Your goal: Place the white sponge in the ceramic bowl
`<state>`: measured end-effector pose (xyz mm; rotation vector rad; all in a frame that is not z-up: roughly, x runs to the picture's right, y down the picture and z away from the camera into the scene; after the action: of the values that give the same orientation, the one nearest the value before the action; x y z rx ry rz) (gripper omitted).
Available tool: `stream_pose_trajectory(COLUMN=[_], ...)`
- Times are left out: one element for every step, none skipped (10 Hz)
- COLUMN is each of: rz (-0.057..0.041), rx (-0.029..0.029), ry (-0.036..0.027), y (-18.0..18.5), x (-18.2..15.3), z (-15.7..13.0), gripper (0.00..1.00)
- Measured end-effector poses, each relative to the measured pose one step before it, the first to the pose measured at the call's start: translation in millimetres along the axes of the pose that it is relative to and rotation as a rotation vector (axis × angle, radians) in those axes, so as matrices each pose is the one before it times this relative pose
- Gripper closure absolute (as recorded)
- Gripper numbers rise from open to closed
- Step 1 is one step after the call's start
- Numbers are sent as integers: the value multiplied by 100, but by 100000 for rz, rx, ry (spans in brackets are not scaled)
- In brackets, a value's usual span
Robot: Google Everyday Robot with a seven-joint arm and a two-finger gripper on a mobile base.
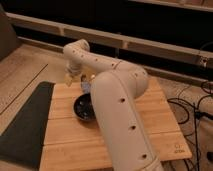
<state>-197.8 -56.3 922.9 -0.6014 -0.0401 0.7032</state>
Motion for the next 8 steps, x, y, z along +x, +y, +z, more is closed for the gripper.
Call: stream_pose_trajectory(rz=[1126, 1435, 1802, 1729, 2422, 1931, 1512, 1898], rx=[337, 282, 63, -98, -822, -845, -540, 151], ry=[2322, 2331, 2087, 1911, 2601, 2486, 2475, 3219], y=[-570, -569, -384, -251, -151, -22, -37, -222], x=[99, 109, 115, 75, 239, 353, 393, 472], z=[1008, 986, 853, 706, 955, 764, 592, 521], gripper=[35, 35, 35, 35, 35, 35, 35, 35])
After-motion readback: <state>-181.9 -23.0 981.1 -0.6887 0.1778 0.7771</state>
